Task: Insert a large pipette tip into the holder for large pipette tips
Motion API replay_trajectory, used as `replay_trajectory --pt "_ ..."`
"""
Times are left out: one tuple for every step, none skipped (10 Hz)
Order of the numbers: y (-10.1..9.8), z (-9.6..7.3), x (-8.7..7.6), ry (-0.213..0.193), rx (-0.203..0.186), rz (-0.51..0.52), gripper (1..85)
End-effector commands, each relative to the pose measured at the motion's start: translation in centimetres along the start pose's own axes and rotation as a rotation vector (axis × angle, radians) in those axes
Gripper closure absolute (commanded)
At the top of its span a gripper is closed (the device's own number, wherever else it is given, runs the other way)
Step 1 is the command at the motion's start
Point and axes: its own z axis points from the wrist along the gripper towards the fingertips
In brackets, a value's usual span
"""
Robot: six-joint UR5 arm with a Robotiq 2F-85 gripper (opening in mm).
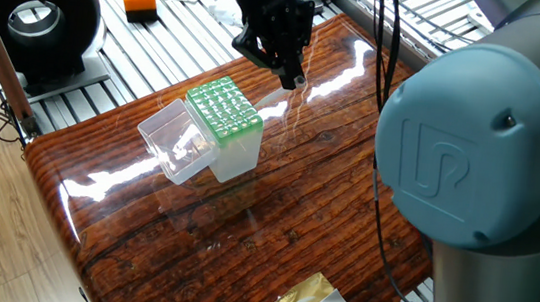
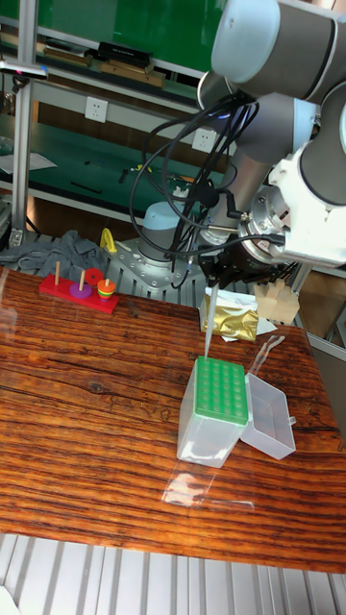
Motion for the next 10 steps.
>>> replay_trajectory --pt "0.2 0.1 -0.4 -0.007 -0.006 -0.008 84.7" --pt "0.3 0.0 -0.4 -0.007 -0.009 -0.010 84.7" --pt "0.4 0.0 -0.5 -0.007 -0.009 -0.010 84.7" --pt "0.6 -0.1 -0.5 -0.006 -0.012 -0.010 84.7" --pt "0.8 -0.2 -0.5 -0.005 -0.014 -0.010 84.7" --pt "1.2 -0.3 -0.6 -0.004 -0.020 -0.010 84.7" --pt "1.6 -0.4 -0.7 -0.004 -0.025 -0.007 84.7" --pt "1.9 -0.4 -0.8 -0.004 -0.025 -0.005 84.7" --pt "2.1 -0.3 -0.9 -0.005 -0.033 -0.007 84.7" --pt "2.4 -0.1 -1.1 -0.006 -0.042 -0.007 84.7"
